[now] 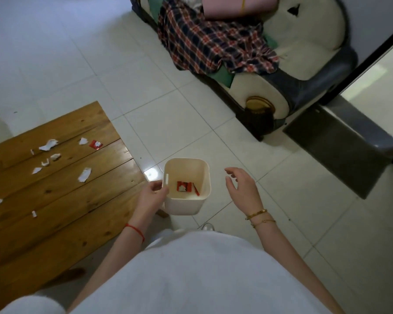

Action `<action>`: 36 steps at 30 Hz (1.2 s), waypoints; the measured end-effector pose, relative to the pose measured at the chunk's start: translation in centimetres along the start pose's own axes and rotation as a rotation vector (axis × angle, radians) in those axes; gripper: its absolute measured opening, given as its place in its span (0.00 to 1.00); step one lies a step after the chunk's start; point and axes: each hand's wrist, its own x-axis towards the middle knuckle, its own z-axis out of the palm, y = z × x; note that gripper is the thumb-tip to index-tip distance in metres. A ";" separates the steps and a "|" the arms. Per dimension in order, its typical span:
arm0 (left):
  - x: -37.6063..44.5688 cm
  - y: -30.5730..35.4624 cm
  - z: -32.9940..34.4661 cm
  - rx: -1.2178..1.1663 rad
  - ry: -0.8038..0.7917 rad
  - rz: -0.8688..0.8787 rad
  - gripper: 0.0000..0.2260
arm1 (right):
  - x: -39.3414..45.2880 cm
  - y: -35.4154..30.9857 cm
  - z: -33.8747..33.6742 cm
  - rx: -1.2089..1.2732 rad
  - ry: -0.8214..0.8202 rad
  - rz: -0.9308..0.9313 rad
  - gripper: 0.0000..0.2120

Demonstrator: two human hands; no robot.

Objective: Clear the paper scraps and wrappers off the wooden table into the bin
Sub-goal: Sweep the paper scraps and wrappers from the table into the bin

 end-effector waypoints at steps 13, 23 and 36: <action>9.7 9.3 6.3 -0.137 0.150 -0.057 0.16 | 16.6 3.5 -3.0 -0.001 -0.098 -0.056 0.13; 21.7 16.5 4.2 -0.264 0.262 -0.125 0.18 | 36.1 -1.6 -0.8 -0.020 -0.260 -0.228 0.14; 28.6 20.9 -1.5 -0.540 0.601 -0.235 0.17 | 53.4 -13.8 7.7 -0.058 -0.591 -0.552 0.14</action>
